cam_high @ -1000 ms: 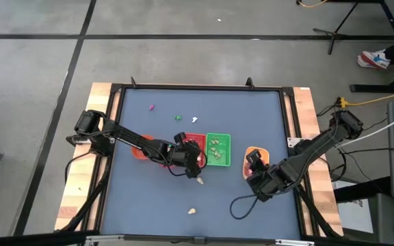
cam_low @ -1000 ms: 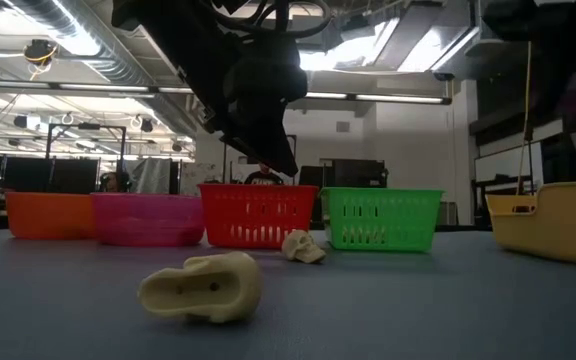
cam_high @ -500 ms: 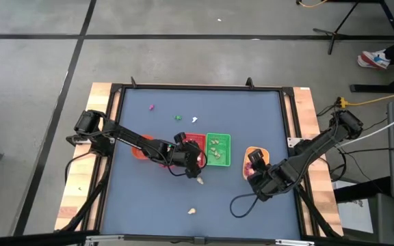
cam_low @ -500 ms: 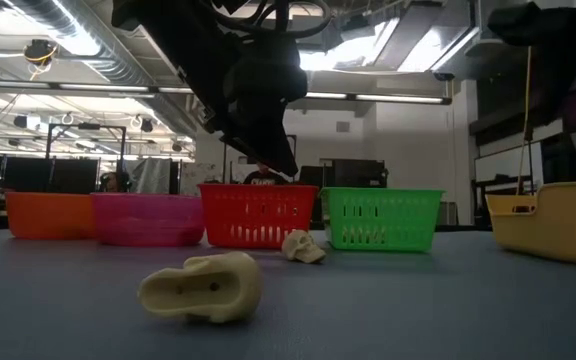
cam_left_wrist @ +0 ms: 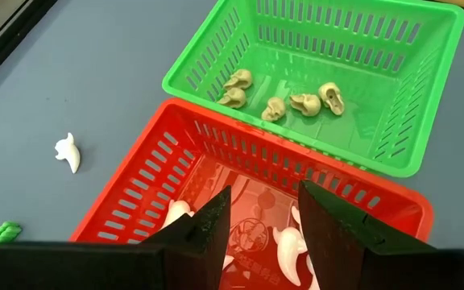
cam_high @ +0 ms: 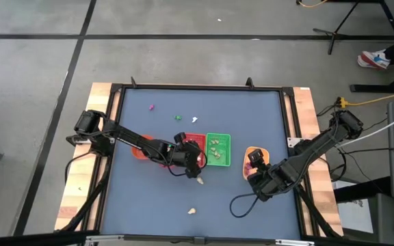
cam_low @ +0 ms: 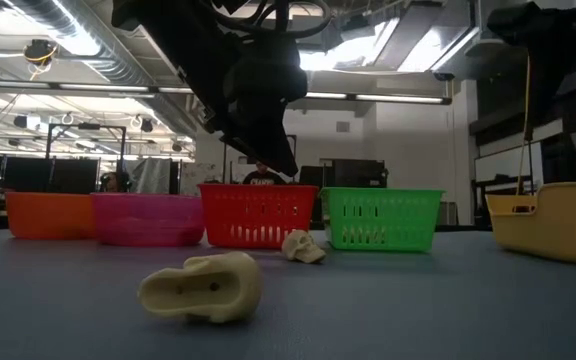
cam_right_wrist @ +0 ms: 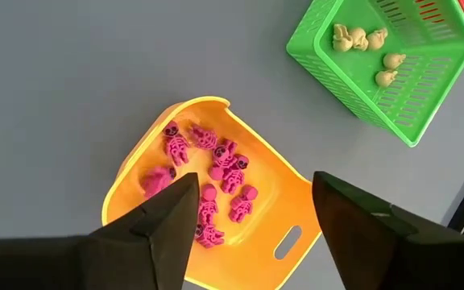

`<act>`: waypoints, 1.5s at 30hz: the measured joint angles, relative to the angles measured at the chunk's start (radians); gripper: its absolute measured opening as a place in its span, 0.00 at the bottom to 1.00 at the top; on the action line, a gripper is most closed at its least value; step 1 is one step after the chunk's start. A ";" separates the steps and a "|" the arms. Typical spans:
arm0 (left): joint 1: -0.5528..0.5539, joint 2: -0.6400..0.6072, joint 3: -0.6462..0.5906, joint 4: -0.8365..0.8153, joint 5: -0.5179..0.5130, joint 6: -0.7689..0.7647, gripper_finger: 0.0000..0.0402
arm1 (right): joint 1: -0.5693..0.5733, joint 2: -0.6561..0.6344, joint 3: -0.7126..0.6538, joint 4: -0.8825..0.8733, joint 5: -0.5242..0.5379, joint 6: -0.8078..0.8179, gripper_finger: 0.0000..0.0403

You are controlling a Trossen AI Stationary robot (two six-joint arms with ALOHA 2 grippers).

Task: Sort Halloween decoration
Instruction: Put the yellow skull toy into the pink bowl

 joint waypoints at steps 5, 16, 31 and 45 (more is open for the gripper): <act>0.000 0.000 0.000 0.000 0.000 0.000 0.33 | 0.000 0.000 0.000 0.000 0.000 0.000 0.60; 0.010 0.000 0.000 0.026 0.037 -0.002 0.35 | 0.000 0.000 0.000 0.000 -0.001 0.000 0.60; 0.057 -0.026 0.001 0.259 0.400 -0.020 0.53 | 0.000 0.000 0.000 0.002 -0.001 0.000 0.60; -0.248 -0.040 0.002 0.298 0.403 -0.018 0.52 | 0.000 0.000 0.000 0.025 -0.010 0.000 0.60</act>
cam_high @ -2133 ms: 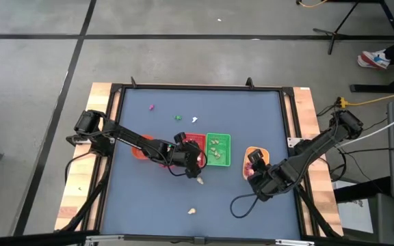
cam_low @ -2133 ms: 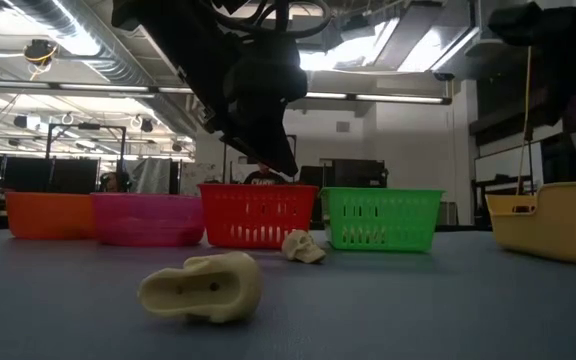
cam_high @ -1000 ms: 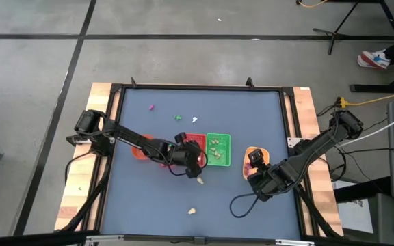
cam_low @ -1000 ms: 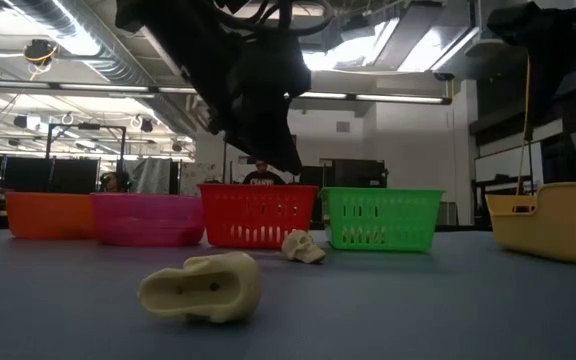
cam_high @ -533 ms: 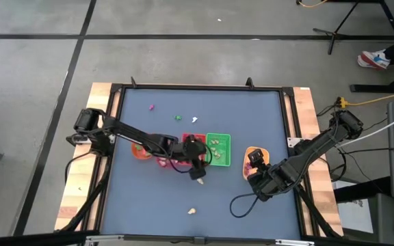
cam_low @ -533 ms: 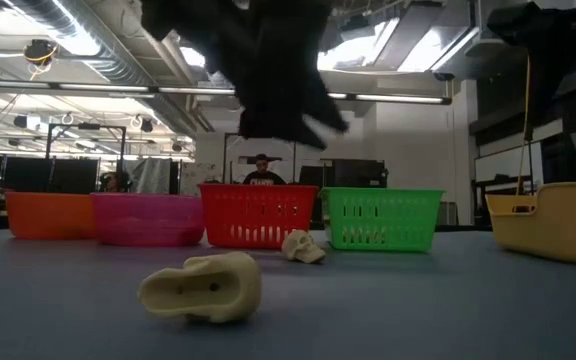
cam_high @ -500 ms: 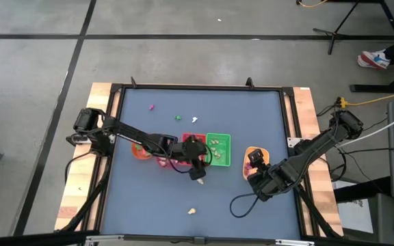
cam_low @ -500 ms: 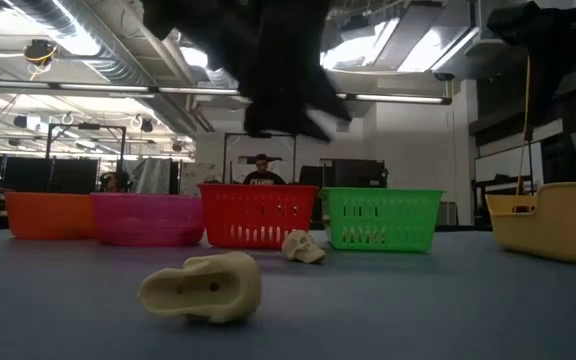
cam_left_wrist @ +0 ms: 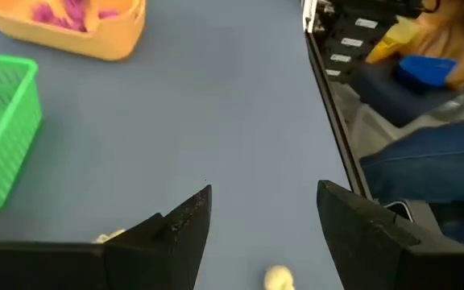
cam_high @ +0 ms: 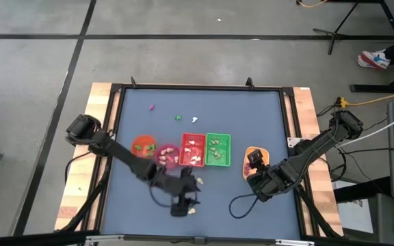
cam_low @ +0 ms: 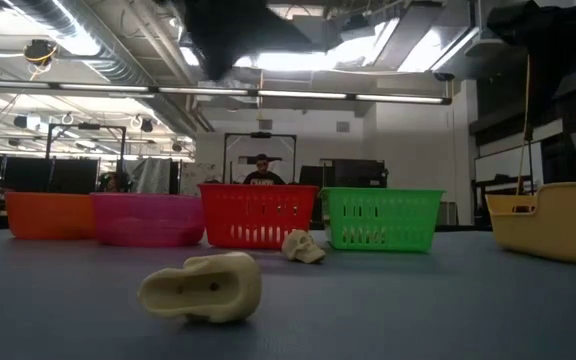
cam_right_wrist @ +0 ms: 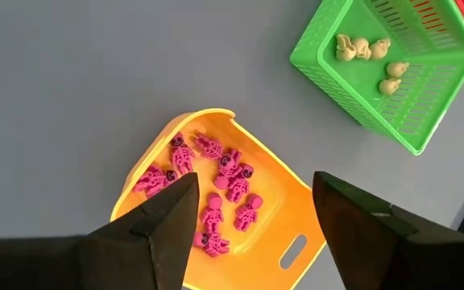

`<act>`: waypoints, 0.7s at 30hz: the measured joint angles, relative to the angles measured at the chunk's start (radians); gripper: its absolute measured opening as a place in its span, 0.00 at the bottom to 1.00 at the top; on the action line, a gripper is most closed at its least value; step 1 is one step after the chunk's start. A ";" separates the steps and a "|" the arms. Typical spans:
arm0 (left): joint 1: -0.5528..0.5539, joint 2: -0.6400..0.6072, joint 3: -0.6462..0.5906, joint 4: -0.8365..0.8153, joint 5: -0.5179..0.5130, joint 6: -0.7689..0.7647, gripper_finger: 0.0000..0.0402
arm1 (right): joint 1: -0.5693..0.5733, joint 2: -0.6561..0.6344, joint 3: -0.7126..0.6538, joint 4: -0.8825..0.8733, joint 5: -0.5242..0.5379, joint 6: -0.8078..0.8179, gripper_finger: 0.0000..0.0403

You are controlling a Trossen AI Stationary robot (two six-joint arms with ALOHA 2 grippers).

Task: Sort Halloween decoration
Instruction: Put the yellow skull toy into the pink bowl

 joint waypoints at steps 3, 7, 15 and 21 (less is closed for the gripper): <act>-0.082 0.008 0.000 0.005 -0.148 0.000 0.52 | 0.000 0.000 0.000 0.004 0.000 0.000 0.60; -0.167 0.042 0.000 0.008 -0.289 -0.006 0.52 | 0.000 0.000 0.000 0.009 0.000 0.000 0.60; -0.236 0.165 0.000 0.090 -0.352 -0.054 0.52 | 0.000 0.000 0.000 0.055 0.000 0.000 0.60; -0.229 0.250 0.000 0.171 -0.353 -0.054 0.52 | 0.000 0.000 0.000 0.056 0.000 0.000 0.60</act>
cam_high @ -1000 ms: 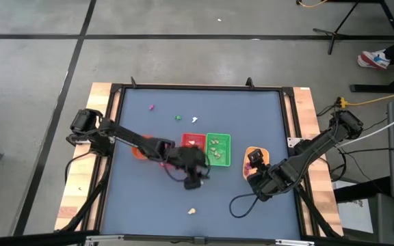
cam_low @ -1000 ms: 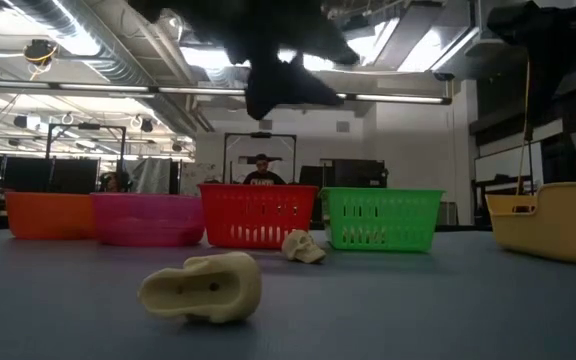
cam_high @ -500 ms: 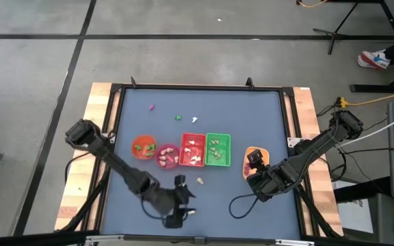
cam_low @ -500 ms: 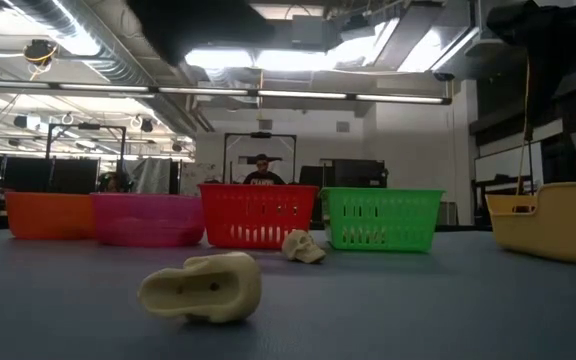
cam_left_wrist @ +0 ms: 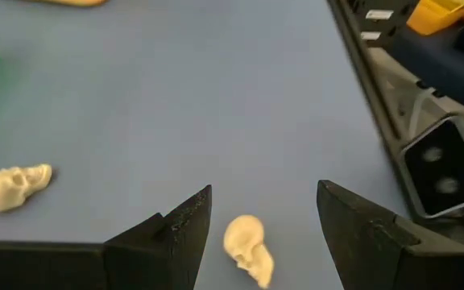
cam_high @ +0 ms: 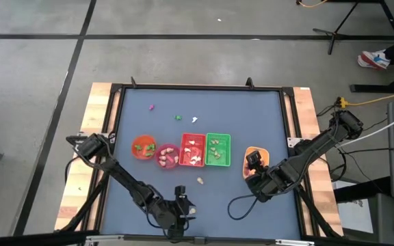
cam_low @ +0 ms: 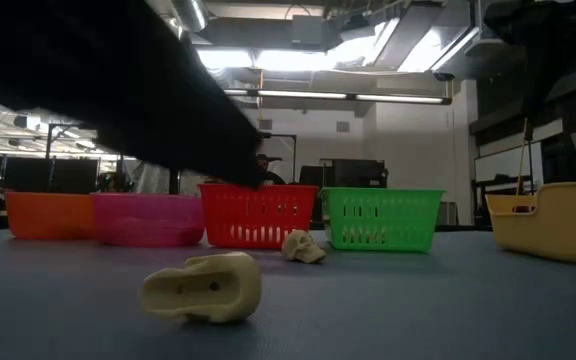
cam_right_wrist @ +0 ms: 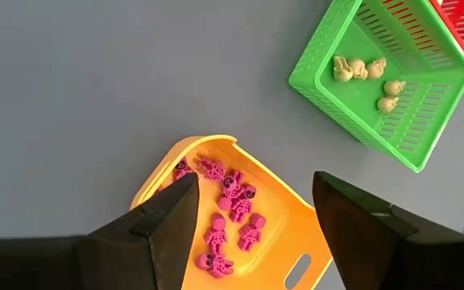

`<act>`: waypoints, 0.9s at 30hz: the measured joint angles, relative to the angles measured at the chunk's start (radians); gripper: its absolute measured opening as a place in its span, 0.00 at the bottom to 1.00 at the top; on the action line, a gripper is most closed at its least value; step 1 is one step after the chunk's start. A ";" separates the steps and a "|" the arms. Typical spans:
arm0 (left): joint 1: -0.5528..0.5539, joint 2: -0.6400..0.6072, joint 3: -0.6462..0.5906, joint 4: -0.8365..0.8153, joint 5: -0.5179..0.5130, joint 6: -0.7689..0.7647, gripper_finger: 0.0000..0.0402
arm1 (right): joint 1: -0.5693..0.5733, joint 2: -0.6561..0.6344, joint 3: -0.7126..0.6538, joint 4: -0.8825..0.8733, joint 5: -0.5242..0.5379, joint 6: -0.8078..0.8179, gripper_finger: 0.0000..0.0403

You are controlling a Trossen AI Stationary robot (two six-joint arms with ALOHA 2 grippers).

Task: Sort Halloween decoration
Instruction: Put the yellow skull toy into the pink bowl

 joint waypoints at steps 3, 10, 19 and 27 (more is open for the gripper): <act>0.010 0.020 0.000 0.005 0.000 -0.001 0.52 | 0.000 0.000 0.000 0.000 0.000 0.000 0.60; 0.020 0.053 0.000 0.020 0.008 -0.008 0.52 | 0.000 0.000 0.000 0.000 0.000 0.000 0.60; 0.019 0.102 0.000 0.029 0.049 -0.032 0.52 | 0.000 0.000 0.000 0.000 0.000 0.000 0.60; 0.019 0.102 0.000 0.019 0.049 -0.027 0.48 | 0.000 0.000 0.000 0.000 0.000 0.000 0.60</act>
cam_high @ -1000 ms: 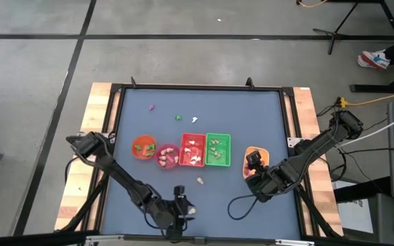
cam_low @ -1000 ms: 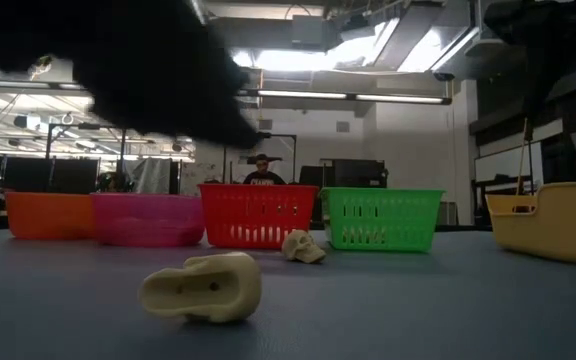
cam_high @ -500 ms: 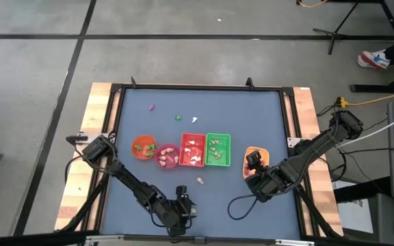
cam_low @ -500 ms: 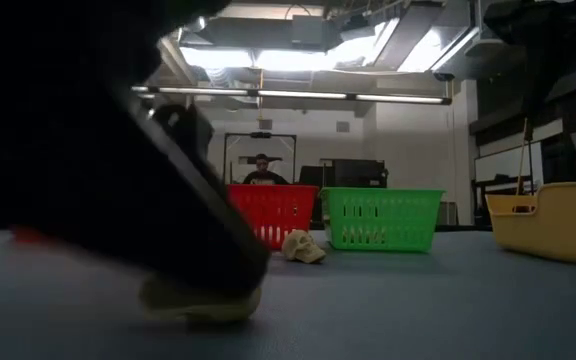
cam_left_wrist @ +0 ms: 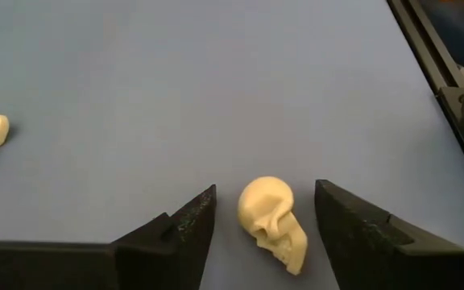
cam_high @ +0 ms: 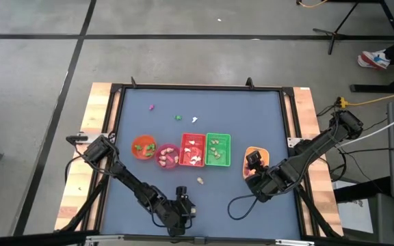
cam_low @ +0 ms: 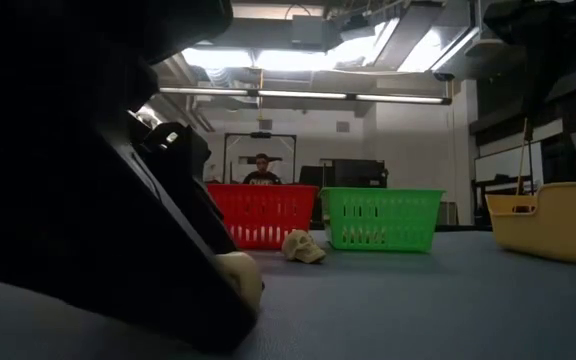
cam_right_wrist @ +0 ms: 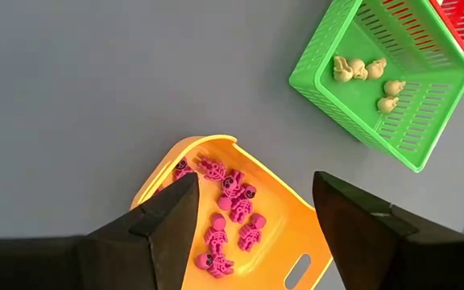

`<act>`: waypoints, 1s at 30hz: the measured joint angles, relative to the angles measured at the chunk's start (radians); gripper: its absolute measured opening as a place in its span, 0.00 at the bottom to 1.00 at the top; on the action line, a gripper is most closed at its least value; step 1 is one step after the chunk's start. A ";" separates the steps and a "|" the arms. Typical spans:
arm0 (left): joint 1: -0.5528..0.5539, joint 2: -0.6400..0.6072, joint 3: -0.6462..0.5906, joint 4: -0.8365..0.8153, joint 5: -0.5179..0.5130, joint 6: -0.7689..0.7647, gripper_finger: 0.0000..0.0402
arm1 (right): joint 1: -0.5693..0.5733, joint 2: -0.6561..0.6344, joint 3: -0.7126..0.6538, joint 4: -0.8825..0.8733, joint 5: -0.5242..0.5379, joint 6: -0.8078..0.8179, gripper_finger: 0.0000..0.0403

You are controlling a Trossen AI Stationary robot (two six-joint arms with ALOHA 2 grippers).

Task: Sort Halloween decoration
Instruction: Put the yellow skull toy into the pink bowl

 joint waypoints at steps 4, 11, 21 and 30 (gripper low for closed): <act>0.000 0.000 0.000 -0.006 0.000 0.000 0.42 | 0.000 0.000 0.000 0.000 0.000 0.000 0.60; 0.000 0.001 0.000 -0.006 0.004 0.000 0.34 | 0.000 0.000 0.000 0.000 0.000 0.000 0.60; 0.000 0.001 0.000 -0.007 0.009 0.000 0.24 | 0.000 0.000 0.000 0.000 0.000 0.000 0.60; 0.000 0.001 0.000 -0.008 0.006 0.000 0.20 | 0.000 0.000 0.000 0.000 0.000 0.000 0.60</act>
